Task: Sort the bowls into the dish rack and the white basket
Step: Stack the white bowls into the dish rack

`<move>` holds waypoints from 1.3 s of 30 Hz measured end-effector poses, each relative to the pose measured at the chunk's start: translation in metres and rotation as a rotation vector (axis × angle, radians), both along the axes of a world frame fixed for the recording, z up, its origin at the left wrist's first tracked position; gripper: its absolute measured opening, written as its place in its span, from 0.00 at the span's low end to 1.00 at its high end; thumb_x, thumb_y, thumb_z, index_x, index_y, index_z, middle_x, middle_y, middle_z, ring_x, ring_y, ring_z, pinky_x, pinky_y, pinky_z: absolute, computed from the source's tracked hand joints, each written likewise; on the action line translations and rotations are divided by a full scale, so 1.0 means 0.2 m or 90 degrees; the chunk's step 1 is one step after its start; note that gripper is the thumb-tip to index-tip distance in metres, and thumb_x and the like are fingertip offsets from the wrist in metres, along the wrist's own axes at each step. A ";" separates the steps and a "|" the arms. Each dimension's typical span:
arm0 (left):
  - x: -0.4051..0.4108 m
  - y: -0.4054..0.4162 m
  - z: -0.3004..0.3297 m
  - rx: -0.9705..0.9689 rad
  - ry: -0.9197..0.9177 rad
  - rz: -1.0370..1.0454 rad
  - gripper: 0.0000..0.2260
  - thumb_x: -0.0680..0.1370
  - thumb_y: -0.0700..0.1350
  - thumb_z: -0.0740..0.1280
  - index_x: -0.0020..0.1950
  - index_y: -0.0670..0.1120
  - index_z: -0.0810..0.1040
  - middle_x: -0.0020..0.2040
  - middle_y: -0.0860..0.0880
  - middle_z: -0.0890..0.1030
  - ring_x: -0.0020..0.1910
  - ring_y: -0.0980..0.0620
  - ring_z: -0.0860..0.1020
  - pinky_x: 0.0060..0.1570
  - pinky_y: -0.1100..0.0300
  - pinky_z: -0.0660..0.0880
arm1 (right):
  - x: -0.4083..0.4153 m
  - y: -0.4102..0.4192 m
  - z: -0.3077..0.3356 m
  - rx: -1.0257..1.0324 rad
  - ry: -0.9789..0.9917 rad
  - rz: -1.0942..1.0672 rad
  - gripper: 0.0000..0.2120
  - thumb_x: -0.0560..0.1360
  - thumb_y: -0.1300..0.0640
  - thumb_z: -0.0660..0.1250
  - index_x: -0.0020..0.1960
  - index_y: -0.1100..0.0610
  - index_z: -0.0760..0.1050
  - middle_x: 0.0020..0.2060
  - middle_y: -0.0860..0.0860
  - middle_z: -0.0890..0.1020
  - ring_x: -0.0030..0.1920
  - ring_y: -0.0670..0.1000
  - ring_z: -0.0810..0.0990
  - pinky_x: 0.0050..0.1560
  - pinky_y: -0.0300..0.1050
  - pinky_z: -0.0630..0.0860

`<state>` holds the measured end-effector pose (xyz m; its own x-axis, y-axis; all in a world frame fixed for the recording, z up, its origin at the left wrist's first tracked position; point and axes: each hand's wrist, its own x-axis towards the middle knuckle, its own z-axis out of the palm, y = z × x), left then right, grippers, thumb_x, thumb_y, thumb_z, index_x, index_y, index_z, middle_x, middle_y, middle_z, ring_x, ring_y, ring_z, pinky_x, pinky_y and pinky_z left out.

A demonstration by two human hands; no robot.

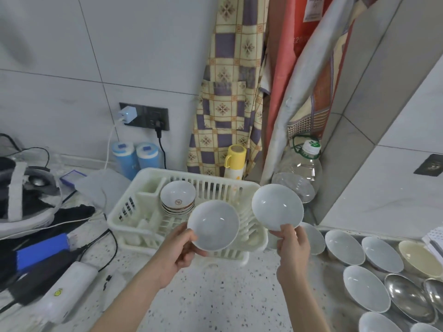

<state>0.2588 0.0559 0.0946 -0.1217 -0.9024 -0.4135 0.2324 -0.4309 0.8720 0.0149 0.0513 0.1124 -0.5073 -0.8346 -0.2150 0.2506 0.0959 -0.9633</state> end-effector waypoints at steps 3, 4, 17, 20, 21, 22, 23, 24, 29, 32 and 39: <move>0.15 -0.05 0.00 -0.018 -0.014 0.045 0.15 0.77 0.37 0.60 0.60 0.48 0.77 0.35 0.37 0.83 0.20 0.56 0.70 0.21 0.65 0.57 | 0.11 -0.06 0.01 -0.041 0.071 0.029 0.15 0.73 0.60 0.63 0.59 0.56 0.72 0.40 0.49 0.85 0.37 0.45 0.81 0.39 0.44 0.69; 0.19 -0.08 0.00 -0.022 -0.019 0.059 0.14 0.77 0.37 0.60 0.60 0.48 0.76 0.35 0.37 0.83 0.20 0.56 0.70 0.20 0.65 0.57 | 0.14 -0.09 0.01 -0.046 0.081 0.037 0.17 0.74 0.60 0.64 0.62 0.53 0.70 0.37 0.46 0.86 0.40 0.48 0.83 0.39 0.45 0.70; 0.48 -0.43 -0.05 -0.066 0.034 0.179 0.10 0.80 0.38 0.62 0.60 0.48 0.72 0.42 0.37 0.86 0.22 0.57 0.71 0.20 0.66 0.64 | 0.46 -0.38 -0.13 0.048 0.173 0.073 0.18 0.74 0.58 0.64 0.63 0.50 0.68 0.33 0.50 0.85 0.33 0.47 0.84 0.33 0.44 0.74; 0.48 -0.49 -0.06 -0.072 0.052 0.185 0.11 0.80 0.40 0.62 0.60 0.51 0.73 0.42 0.37 0.86 0.24 0.56 0.68 0.22 0.65 0.66 | 0.49 -0.43 -0.19 0.100 0.201 0.084 0.18 0.74 0.55 0.64 0.62 0.48 0.67 0.32 0.51 0.85 0.29 0.48 0.80 0.41 0.52 0.78; 0.48 -0.51 -0.07 -0.071 0.063 0.188 0.11 0.80 0.40 0.63 0.61 0.51 0.72 0.43 0.37 0.86 0.24 0.56 0.68 0.23 0.65 0.67 | 0.50 -0.44 -0.21 0.113 0.200 0.085 0.18 0.74 0.55 0.64 0.63 0.49 0.67 0.33 0.51 0.85 0.29 0.48 0.80 0.39 0.51 0.78; 0.48 -0.53 -0.08 -0.067 0.074 0.192 0.12 0.80 0.40 0.63 0.61 0.52 0.71 0.43 0.37 0.86 0.24 0.56 0.69 0.23 0.65 0.68 | 0.52 -0.46 -0.22 0.125 0.198 0.087 0.19 0.74 0.56 0.63 0.65 0.50 0.67 0.34 0.51 0.85 0.30 0.48 0.80 0.35 0.48 0.76; 0.48 -0.55 -0.09 -0.063 0.084 0.195 0.13 0.80 0.39 0.63 0.62 0.52 0.71 0.44 0.37 0.86 0.25 0.56 0.69 0.24 0.65 0.68 | 0.53 -0.47 -0.24 0.138 0.201 0.090 0.20 0.74 0.56 0.63 0.66 0.51 0.67 0.35 0.52 0.85 0.30 0.48 0.81 0.33 0.45 0.74; 0.47 -0.57 -0.11 -0.060 0.088 0.194 0.13 0.80 0.39 0.63 0.63 0.52 0.70 0.44 0.37 0.86 0.25 0.55 0.69 0.24 0.65 0.68 | 0.54 -0.49 -0.25 0.153 0.204 0.095 0.21 0.74 0.56 0.63 0.66 0.52 0.66 0.37 0.53 0.85 0.31 0.48 0.81 0.32 0.43 0.73; 0.48 -0.66 -0.17 -0.035 0.082 0.171 0.18 0.80 0.40 0.64 0.68 0.50 0.67 0.46 0.35 0.86 0.26 0.55 0.69 0.25 0.64 0.67 | 0.56 -0.57 -0.31 0.217 0.174 0.125 0.22 0.75 0.62 0.60 0.68 0.54 0.66 0.43 0.58 0.84 0.33 0.50 0.82 0.31 0.42 0.73; 0.49 -0.68 -0.20 -0.025 0.085 0.161 0.19 0.80 0.40 0.64 0.69 0.50 0.66 0.47 0.34 0.85 0.25 0.55 0.69 0.23 0.64 0.67 | 0.56 -0.62 -0.35 0.274 0.154 0.143 0.22 0.75 0.65 0.58 0.68 0.55 0.66 0.52 0.61 0.82 0.28 0.49 0.77 0.25 0.38 0.68; 0.48 -0.70 -0.21 -0.033 0.102 0.150 0.15 0.81 0.40 0.63 0.66 0.50 0.69 0.48 0.32 0.84 0.24 0.56 0.69 0.23 0.65 0.67 | 0.59 -0.73 -0.42 0.335 0.086 0.155 0.26 0.74 0.71 0.52 0.70 0.55 0.63 0.58 0.61 0.76 0.29 0.53 0.79 0.17 0.35 0.61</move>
<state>0.3540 -0.0846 0.0521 0.0333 -0.9328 -0.3587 0.4579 -0.3048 0.8351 0.1326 -0.0940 0.0285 -0.3668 -0.7286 -0.5785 0.0405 0.6087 -0.7923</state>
